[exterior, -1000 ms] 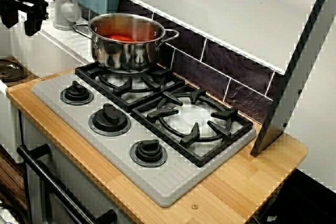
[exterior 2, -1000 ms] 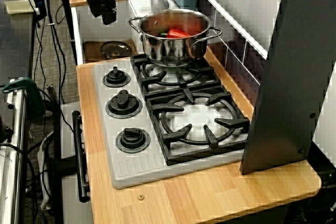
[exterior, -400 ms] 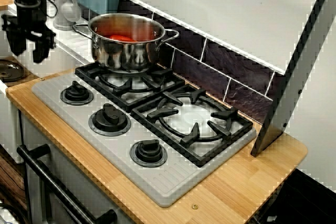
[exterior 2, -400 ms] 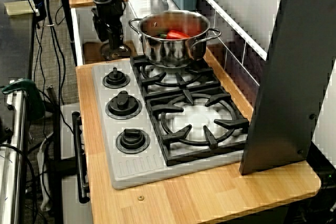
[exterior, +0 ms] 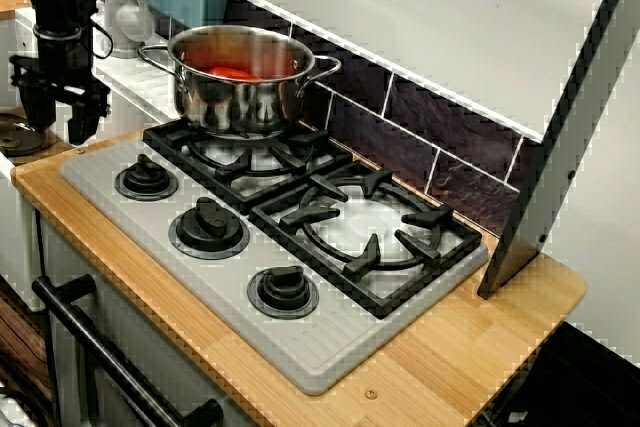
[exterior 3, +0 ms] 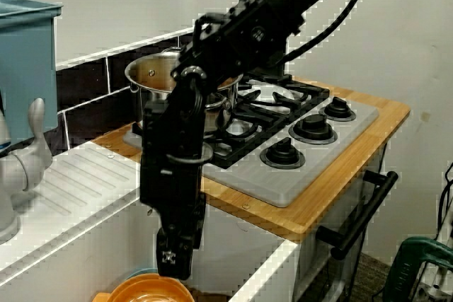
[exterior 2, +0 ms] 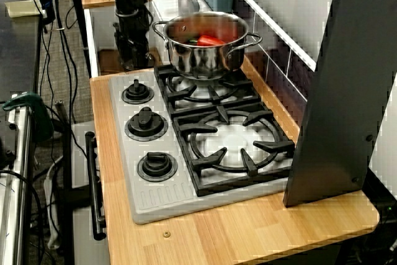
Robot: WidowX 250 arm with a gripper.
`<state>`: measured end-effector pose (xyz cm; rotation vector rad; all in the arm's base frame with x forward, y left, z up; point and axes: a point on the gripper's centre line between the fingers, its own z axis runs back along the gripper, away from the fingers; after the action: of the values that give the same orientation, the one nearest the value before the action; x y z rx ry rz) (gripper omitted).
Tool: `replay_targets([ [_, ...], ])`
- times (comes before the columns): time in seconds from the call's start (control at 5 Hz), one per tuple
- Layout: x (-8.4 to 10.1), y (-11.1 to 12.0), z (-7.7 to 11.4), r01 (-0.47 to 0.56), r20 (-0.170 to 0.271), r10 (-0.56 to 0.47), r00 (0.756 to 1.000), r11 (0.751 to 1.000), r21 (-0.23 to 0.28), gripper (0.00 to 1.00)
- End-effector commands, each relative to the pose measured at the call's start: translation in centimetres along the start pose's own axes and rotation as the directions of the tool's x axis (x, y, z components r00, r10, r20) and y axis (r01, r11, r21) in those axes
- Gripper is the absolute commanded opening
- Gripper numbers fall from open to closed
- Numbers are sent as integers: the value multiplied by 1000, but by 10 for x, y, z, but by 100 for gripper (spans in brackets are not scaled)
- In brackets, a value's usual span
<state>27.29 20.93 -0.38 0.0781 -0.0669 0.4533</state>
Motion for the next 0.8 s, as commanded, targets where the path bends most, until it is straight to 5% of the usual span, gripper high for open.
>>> replay_targets([
  [0.0,11,14,0,-12,5,12,1000,999,-45,100],
  [0.6,20,0,-3,-10,4,11,1000,996,-90,100],
])
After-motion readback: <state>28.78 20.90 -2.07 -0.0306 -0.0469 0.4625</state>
